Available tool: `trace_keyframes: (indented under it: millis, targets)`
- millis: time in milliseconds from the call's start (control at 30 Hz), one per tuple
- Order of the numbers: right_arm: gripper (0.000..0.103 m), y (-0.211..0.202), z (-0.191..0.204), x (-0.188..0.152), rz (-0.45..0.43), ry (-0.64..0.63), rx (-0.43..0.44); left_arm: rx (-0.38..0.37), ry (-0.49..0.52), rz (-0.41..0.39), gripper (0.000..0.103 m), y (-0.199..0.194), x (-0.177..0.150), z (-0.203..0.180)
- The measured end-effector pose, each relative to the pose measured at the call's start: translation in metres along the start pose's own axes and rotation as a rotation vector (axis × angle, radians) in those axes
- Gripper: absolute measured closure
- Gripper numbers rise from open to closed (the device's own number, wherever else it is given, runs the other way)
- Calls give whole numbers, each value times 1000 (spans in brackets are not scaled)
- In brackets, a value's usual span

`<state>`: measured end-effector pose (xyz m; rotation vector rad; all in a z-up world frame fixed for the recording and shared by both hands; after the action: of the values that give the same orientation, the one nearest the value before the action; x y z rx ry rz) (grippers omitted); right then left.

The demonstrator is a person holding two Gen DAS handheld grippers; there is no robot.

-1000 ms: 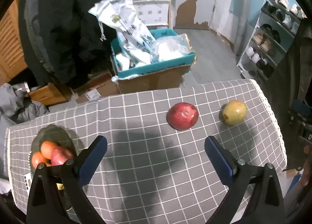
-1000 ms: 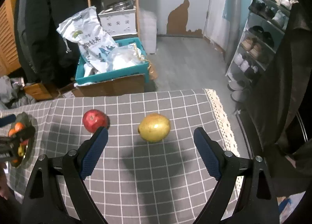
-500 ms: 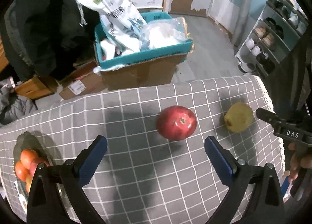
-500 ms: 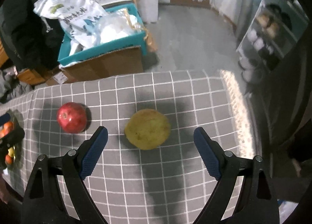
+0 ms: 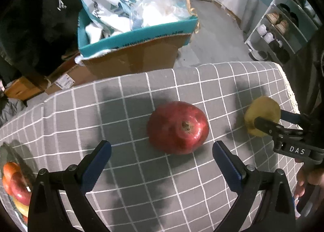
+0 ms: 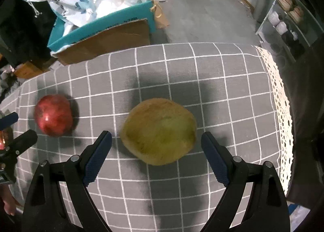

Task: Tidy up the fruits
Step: 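Grasp the red apple with the left tool while the right tool grasps the pear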

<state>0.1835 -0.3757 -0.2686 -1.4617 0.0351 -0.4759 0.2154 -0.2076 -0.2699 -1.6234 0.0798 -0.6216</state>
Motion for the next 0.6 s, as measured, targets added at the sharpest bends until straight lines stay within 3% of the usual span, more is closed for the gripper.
trace_keyframes:
  millis: [400, 467, 533, 600]
  targets:
    - [17, 21, 0, 1, 39, 20, 38, -13, 19, 25, 3, 34, 8, -11]
    - [18, 23, 0, 0, 42, 18, 32, -30, 5, 25, 6, 37, 9, -11]
    - [19, 23, 1, -1, 35, 17, 32, -47, -3, 29, 20, 39, 9, -10]
    - [19, 23, 0, -1, 36, 18, 33, -71, -7, 32, 23, 41, 10, -11]
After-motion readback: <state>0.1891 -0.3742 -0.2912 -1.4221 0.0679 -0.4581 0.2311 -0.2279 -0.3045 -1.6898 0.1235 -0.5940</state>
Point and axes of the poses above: each gripper's, at about its wrist camera, not at the fingertips, and y roughly the way its jaws point, z to its left, x to its top, the point moved 4 cm from there along y, roughly the way its jaws point, and after that the axes turned 13 degrees about y, right-handed, at the moved point
